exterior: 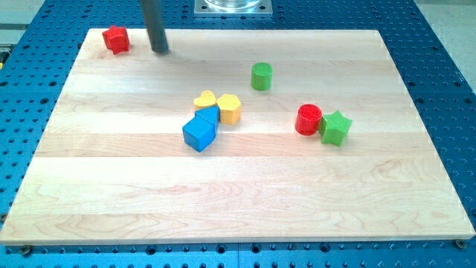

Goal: Move the green star diagonally to the top left of the green circle

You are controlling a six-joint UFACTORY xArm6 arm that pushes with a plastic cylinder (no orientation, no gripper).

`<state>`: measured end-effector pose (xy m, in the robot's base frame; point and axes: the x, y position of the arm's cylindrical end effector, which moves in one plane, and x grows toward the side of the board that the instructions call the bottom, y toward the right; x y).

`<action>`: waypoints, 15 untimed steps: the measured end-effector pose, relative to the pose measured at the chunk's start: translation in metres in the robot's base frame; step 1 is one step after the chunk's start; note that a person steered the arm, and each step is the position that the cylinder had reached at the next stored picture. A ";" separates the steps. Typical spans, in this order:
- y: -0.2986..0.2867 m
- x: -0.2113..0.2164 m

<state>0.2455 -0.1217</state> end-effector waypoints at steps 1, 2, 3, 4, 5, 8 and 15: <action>0.070 -0.007; 0.185 -0.003; 0.305 0.033; 0.382 0.129; 0.371 0.228; 0.284 0.213; 0.335 0.164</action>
<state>0.4095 0.2133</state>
